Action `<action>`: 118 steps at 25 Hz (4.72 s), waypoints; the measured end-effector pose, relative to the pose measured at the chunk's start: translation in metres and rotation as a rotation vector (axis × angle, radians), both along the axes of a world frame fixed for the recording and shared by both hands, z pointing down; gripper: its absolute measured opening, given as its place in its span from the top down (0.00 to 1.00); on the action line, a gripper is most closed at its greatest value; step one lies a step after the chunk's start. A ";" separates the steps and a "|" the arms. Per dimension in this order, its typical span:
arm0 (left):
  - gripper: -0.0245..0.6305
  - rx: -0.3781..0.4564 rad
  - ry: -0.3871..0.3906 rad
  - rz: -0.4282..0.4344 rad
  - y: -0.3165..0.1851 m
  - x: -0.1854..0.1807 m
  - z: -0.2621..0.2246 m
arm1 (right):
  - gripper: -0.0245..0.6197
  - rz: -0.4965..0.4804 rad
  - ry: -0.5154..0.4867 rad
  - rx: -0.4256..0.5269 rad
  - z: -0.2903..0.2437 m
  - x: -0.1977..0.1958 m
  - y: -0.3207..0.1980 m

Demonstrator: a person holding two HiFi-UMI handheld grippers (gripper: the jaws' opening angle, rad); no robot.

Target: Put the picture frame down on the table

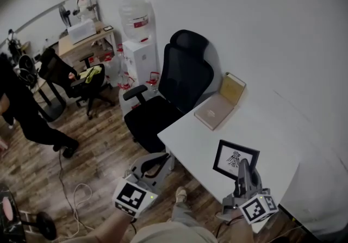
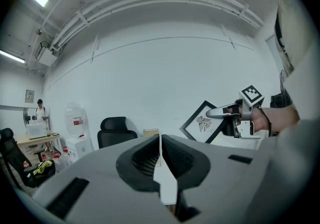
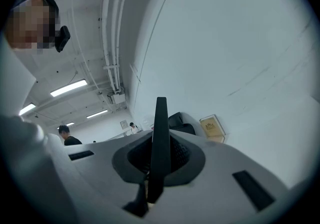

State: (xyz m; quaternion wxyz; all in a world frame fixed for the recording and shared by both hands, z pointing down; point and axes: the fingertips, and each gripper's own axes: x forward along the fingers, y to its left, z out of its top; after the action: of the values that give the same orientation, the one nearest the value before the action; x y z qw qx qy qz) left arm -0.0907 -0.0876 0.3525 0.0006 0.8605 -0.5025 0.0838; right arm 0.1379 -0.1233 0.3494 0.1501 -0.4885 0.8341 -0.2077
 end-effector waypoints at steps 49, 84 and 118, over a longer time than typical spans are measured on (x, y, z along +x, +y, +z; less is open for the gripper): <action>0.91 -0.441 -0.073 -0.017 -0.323 -0.088 0.229 | 0.91 -0.119 -0.215 -0.571 0.268 -0.152 -0.334; 0.91 -0.693 0.021 0.052 -0.302 -0.109 0.323 | 0.61 -0.037 0.337 -0.743 0.414 -0.164 -0.330; 0.91 -0.237 -0.004 0.033 -0.296 -0.145 0.109 | 0.89 -0.189 0.411 -0.070 0.094 -0.200 -0.297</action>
State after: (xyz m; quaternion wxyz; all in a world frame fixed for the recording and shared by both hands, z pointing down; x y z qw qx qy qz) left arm -0.2356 -0.3840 0.4612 0.1000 0.8624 -0.4747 0.1446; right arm -0.0621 -0.4203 0.4432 -0.0602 -0.4453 0.8814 -0.1458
